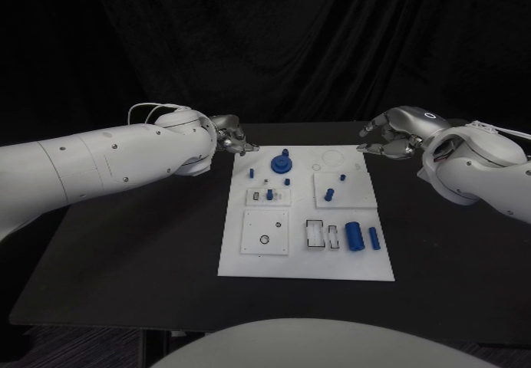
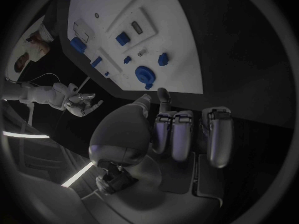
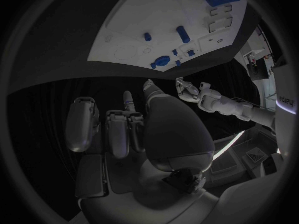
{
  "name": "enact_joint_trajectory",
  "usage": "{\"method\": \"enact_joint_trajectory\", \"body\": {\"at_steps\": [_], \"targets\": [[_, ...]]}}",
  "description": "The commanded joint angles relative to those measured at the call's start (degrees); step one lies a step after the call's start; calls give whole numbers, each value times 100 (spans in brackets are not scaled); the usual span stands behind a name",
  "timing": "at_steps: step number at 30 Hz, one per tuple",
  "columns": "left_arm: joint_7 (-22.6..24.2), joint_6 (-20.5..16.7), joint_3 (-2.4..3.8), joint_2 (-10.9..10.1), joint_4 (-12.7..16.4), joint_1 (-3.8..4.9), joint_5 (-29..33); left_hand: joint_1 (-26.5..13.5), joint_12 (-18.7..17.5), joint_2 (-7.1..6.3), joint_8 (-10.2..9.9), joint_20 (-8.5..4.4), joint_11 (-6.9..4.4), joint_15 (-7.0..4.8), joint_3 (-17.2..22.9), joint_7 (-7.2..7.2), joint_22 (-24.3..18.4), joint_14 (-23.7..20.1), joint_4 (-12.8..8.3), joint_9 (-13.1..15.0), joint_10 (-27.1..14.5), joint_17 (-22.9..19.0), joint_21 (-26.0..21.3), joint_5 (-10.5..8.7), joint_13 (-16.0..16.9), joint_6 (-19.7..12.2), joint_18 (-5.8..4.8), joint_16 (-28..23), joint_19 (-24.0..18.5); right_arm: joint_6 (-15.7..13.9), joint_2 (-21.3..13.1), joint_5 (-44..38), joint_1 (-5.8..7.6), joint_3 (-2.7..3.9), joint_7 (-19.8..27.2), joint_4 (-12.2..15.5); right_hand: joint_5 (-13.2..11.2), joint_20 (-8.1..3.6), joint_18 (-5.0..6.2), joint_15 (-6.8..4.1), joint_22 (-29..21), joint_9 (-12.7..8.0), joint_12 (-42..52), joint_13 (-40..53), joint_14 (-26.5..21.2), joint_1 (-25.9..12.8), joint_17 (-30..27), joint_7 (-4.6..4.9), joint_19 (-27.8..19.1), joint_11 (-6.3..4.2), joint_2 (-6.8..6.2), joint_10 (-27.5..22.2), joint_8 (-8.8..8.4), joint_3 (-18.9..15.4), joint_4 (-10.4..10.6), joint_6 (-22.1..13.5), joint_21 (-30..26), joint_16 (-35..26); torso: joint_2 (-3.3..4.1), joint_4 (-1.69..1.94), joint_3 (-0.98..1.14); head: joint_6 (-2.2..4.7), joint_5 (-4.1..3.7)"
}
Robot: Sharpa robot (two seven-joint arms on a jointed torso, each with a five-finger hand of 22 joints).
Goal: Assemble the parts on the task board
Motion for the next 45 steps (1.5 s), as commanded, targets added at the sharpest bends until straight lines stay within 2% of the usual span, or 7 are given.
{"method": "enact_joint_trajectory", "body": {"at_steps": [1,3,8,10,20,32,45], "targets": [[181,363,5,109,-228,-24,-12,-37,20,-83,-50,13,52,48,-110,22,1086,595,43,144,596,1509,2,21,1496,-78,-45,15,222,-72,-6,-13,-11,4,1,19,26,17,7,34,1023,-7,-13,1435,488,17,1246,-10,-11,48,22,507,11,-9,13,37,-5,-14,5,1,10,-1,3],[179,407,5,167,-345,-40,-12,-46,20,-89,-54,16,56,52,-128,27,1083,595,56,145,596,1509,-2,17,1496,-90,-43,15,219,-68,-5,-13,-11,5,2,20,26,17,7,34,1023,-7,-13,1435,488,17,1246,-10,-11,48,22,507,11,-9,13,37,-5,-14,0,14,-3,-1,-12],[220,571,5,302,-584,-97,-10,-149,20,-96,-67,48,86,82,-312,58,1085,595,211,148,596,1509,-12,-118,1496,-150,-41,15,211,-71,4,-13,-12,5,0,20,34,17,7,34,1022,-9,-18,1428,488,17,1245,-10,-12,48,24,499,10,-10,14,39,-9,-16,22,-1,-29,-1,18],[261,642,5,340,-651,-122,-10,-198,20,-90,-67,61,96,92,-422,65,1086,595,304,147,596,1509,-19,-166,1496,-154,-39,15,207,-81,8,-13,-12,5,-1,21,40,17,9,34,1020,-10,-20,1427,487,20,1243,-10,-15,48,25,497,10,-9,12,40,-17,-19,19,-2,-26,-1,13],[290,921,6,410,-764,-202,-10,-181,20,-90,-81,65,99,97,-451,66,1068,595,308,135,596,1509,-43,-149,1496,-160,-31,15,187,-77,21,-13,-12,5,-2,16,50,17,10,35,1019,-12,-23,1424,486,26,1241,-9,-17,49,26,494,9,-7,9,41,-23,-20,19,-5,-26,-1,20],[323,987,6,446,-744,-274,-10,-157,20,-22,-209,81,118,113,-536,87,1067,595,343,57,596,1509,-57,-130,1496,-181,-28,15,176,-75,55,-13,-15,4,6,5,57,18,12,35,1017,-14,-25,1421,486,30,1241,-8,-19,49,25,491,7,-7,6,42,-30,-21,17,-2,-21,-1,21],[315,1016,6,478,-753,-319,-10,33,20,58,-394,103,138,134,-591,107,1061,595,291,-45,596,1509,-83,32,1496,-149,-21,15,157,-43,71,-13,-15,4,-21,-8,69,18,13,36,1014,-19,-32,1414,484,38,1234,-6,-22,51,22,483,4,-8,1,41,-39,-29,17,-2,-25,-1,26]]}}
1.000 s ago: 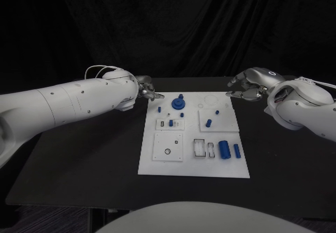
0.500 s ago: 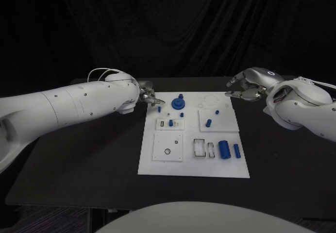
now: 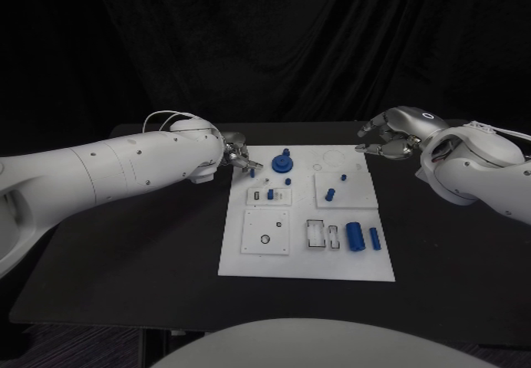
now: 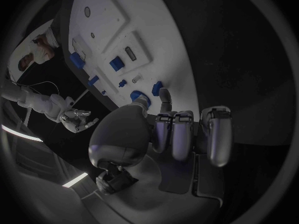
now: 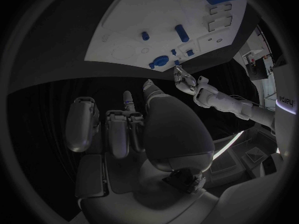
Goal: Assemble the parts on the task board
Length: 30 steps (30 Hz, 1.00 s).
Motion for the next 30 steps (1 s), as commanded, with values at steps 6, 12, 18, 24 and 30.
{"method": "enact_joint_trajectory", "body": {"at_steps": [6,12,18,24,30], "targets": [[88,92,4,38,-48,-36,7,124,20,34,-98,46,63,56,-47,12,1060,595,-20,-41,599,1506,-46,130,1495,5,-21,15,130,-27,4,-16,-15,4,-34,-7,25,18,14,36,1012,-7,-32,1412,484,38,1235,-6,-22,50,23,483,4,-8,1,41,-39,-31,-1,0,-2,-1,13],[91,79,4,58,-65,-62,7,190,20,60,-163,51,70,62,-50,20,1060,595,-40,-71,599,1506,-54,214,1495,-1,-19,15,125,-17,5,-16,-15,4,-39,-6,25,18,14,36,1012,-7,-32,1412,484,38,1235,-6,-22,50,23,483,4,-8,1,41,-39,-31,1,0,0,-1,7],[128,-14,4,91,-100,-88,7,268,20,87,-256,61,82,73,-49,35,1062,595,-64,-119,599,1506,-61,299,1495,-15,-18,15,121,-4,4,-16,-15,4,-42,-3,25,18,14,36,1012,-7,-32,1412,484,38,1235,-6,-22,50,23,483,4,-8,1,41,-39,-31,2,1,-2,-1,11],[163,-95,4,108,-140,-100,7,329,20,123,-354,71,96,84,-33,52,1062,595,-76,-171,599,1506,-69,362,1495,-41,-16,15,116,17,2,-16,-15,4,-52,-4,36,19,14,37,1011,-13,-36,1407,483,44,1233,-5,-22,51,18,478,-3,-10,-4,35,-43,-33,4,-1,-1,-1,14],[173,-97,4,114,-160,-107,7,357,20,151,-438,81,109,96,-23,66,1059,595,-67,-223,599,1506,-81,436,1495,-46,-13,15,108,49,8,-16,-15,4,-63,-12,40,19,16,37,1009,-16,-37,1406,480,47,1225,-5,-25,52,18,476,-5,-11,-5,34,-50,-43,4,-2,-2,-1,23]]}}
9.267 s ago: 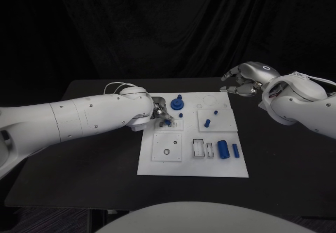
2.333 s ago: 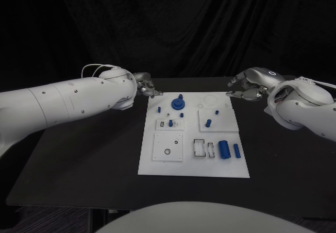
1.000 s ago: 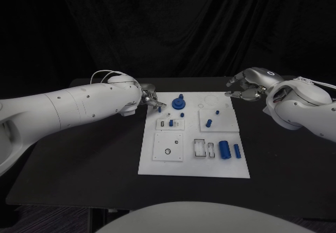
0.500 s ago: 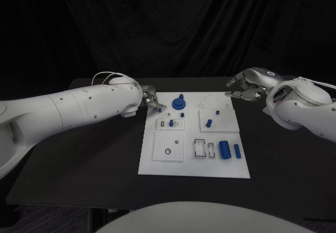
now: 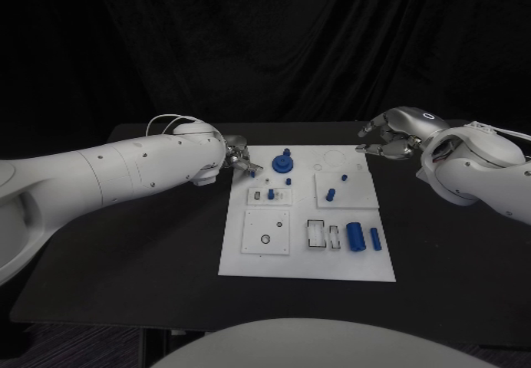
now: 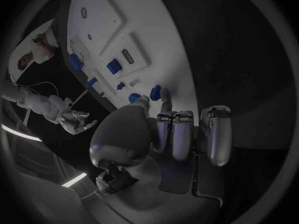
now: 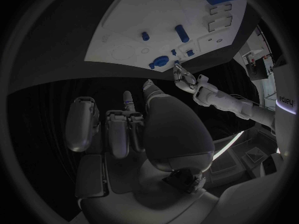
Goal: Assemble the parts on the task board
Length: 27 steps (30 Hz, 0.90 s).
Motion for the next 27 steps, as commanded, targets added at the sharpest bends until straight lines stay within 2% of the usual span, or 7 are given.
{"method": "enact_joint_trajectory", "body": {"at_steps": [1,15,16,21,23,27], "targets": [[125,-75,5,18,-6,-14,9,95,19,-4,-72,44,40,58,14,39,1059,594,-41,-45,607,1508,-43,95,1494,-13,-12,15,105,34,5,-17,-14,4,-58,-6,18,20,15,37,1011,-8,-37,1407,481,48,1225,-5,-25,52,18,476,-5,-11,-5,34,-28,-20,1,-1,1,-1,5],[129,-63,5,41,-43,-23,9,393,19,-16,-307,51,32,58,224,25,1070,594,-200,-168,607,1508,-67,664,1494,59,-7,15,96,84,18,-17,-16,4,-71,-19,177,23,17,40,1010,-37,-42,1403,480,85,1223,-2,-25,55,33,472,-23,-2,-24,42,-41,-22,0,2,2,-1,6],[129,-57,5,40,-43,-24,9,429,19,-31,-332,49,29,56,272,23,1073,594,-227,-176,607,1508,-68,745,1494,65,-7,15,97,86,20,-17,-16,4,-72,-21,177,23,17,40,1010,-37,-42,1403,480,85,1223,-2,-25,55,33,472,-23,-2,-24,42,-41,-22,0,1,1,-1,9],[121,-67,5,34,-35,-27,9,489,19,-56,-374,45,25,53,377,17,1076,594,-275,-186,607,1508,-75,874,1494,77,-6,15,95,91,29,-17,-21,4,-73,-34,193,23,19,40,1007,-39,-44,1401,479,89,1219,-1,-28,55,35,470,-25,-1,-26,45,-52,-28,-2,0,-1,-1,19],[119,-90,5,31,-28,-29,9,532,19,-90,-409,41,20,48,485,13,1077,594,-318,-194,607,1508,-83,1014,1494,88,-4,15,92,92,31,-17,-25,4,-72,-41,193,23,19,40,1007,-39,-44,1401,479,89,1219,-1,-28,55,35,470,-25,-1,-26,45,-52,-28,-1,-2,-1,-1,21],[109,-122,5,15,-1,-31,9,575,19,-131,-433,34,14,43,616,4,1085,594,-371,-195,607,1508,-81,1099,1494,113,-6,15,98,91,35,-17,-32,4,-71,-52,193,23,19,40,1007,-39,-44,1401,479,89,1219,-1,-28,55,35,470,-25,-1,-26,45,-52,-28,0,0,-1,-1,19]]}}
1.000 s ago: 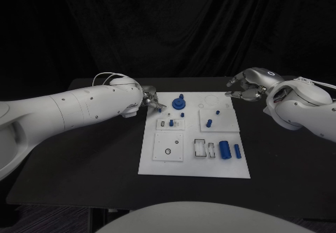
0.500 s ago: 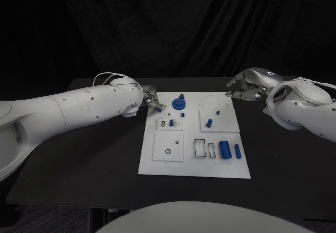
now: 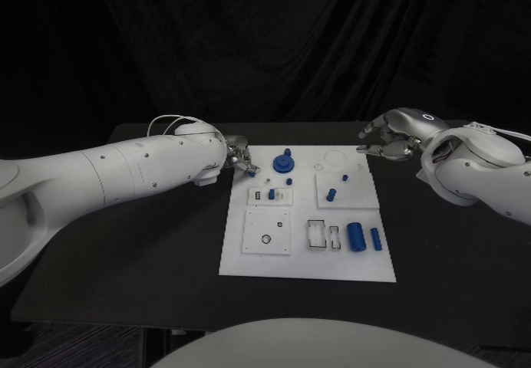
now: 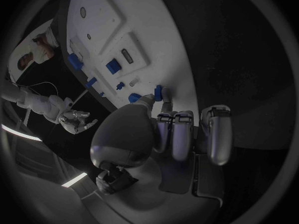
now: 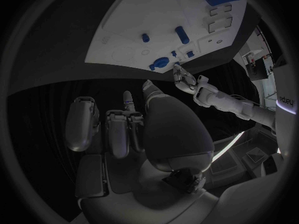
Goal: Assemble the parts on the task board
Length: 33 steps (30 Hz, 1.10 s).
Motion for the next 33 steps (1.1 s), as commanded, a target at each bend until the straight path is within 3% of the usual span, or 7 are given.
{"method": "enact_joint_trajectory", "body": {"at_steps": [1,15,21,23,29,33], "targets": [[79,-94,6,-10,42,-12,10,69,18,-19,-29,16,11,0,99,-19,1085,594,-34,-4,607,1509,-36,56,1491,54,-6,15,117,30,2,-17,-20,4,-65,-9,46,23,23,40,1004,-10,-26,1397,476,62,1210,-1,-34,55,6,465,-25,1,-28,47,-46,-38,1,0,0,-1,-5],[11,-643,6,-330,441,-13,11,103,18,-305,-79,-21,-27,-38,828,-53,1107,594,-320,41,607,1509,-42,141,1491,171,-9,15,136,25,-36,-17,-25,4,-84,0,55,23,27,40,998,-12,-33,1391,474,68,1205,-1,-42,55,7,457,-26,3,-31,47,-66,-44,-3,-2,0,-1,-23],[-118,-944,6,-630,878,-5,673,22,18,-378,-80,-29,-35,-46,1049,-60,1112,594,-360,70,607,1509,-46,86,1491,207,-9,15,141,30,-58,-17,-25,4,-104,4,55,23,27,40,998,-12,-33,1391,474,68,1205,-1,-42,55,7,457,-26,3,-31,47,-66,-44,-2,3,-2,-1,-17],[-168,-986,6,-723,1033,-2,863,-16,18,-391,-87,-30,-33,-47,1112,-53,1114,594,-356,82,607,1509,-48,33,1491,195,-10,15,143,30,-63,-17,-25,4,-110,4,60,24,30,41,994,-14,-37,1386,472,70,1201,0,-47,56,6,451,-28,3,-33,48,-80,-50,-3,3,-1,-1,-11],[-325,-1077,6,-1006,1587,3,1153,-209,18,-433,-92,-26,-23,-39,1337,-42,1113,594,-323,150,607,1509,-75,-381,1491,196,-5,15,136,15,-84,-17,-25,4,-111,10,60,24,30,41,994,-14,-37,1386,472,70,1201,0,-47,56,6,451,-28,3,-33,48,-80,-50,-5,3,1,-1,3],[-356,-1116,5,-1119,1831,2,1204,-258,18,-430,-92,-25,-20,-37,1378,-38,1116,594,-302,167,607,1509,-77,-489,1491,202,-5,15,138,0,-96,-17,-25,4,-105,28,60,24,30,41,994,-14,-37,1386,472,70,1201,0,-47,56,6,451,-28,3,-33,48,-80,-50,-7,10,11,-1,11]]}}
